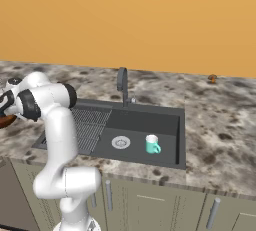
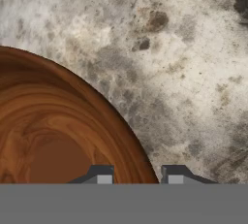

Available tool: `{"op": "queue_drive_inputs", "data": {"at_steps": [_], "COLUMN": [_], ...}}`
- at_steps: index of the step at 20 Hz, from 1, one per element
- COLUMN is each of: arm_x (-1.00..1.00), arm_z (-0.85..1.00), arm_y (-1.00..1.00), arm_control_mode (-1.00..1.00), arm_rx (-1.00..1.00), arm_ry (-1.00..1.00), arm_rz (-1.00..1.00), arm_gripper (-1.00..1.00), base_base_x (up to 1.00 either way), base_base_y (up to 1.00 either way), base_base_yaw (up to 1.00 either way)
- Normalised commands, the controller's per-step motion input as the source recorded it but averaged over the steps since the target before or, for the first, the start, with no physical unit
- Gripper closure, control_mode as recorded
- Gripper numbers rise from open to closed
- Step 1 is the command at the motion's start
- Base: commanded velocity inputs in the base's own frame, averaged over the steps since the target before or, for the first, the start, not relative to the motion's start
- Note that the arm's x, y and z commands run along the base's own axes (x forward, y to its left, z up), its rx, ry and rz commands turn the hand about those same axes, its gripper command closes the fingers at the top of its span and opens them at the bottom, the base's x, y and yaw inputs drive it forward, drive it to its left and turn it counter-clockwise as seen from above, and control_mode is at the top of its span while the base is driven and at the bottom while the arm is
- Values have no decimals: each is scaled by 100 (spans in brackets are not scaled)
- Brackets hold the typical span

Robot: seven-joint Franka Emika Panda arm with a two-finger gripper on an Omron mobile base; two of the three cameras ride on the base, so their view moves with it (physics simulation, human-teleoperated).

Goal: Pick the mug and place it in the sink. Pick the bowl and place it in the open cabinet and then close the cabinet.

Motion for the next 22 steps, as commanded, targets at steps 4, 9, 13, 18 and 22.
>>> {"op": "queue_drive_inputs", "data": {"at_steps": [4,9,13,18,22], "arm_x": [-48,-60,-44,-22,-11], "arm_z": [4,52,64,59,85], "arm_y": [11,-23,-49,-59,-37], "arm_control_mode": [-100,-100,-100,-100,-100], "arm_rx": [0,8,11,12,9], "arm_ry": [0,5,14,25,2], "arm_rz": [-1,-19,-32,-44,-42], "arm_gripper": [100,100,100,100,100], "base_base_x": [0,0,0,0,0], "base_base_y": [0,0,0,0,0], "base_base_yaw": [0,0,0,0,0]}}
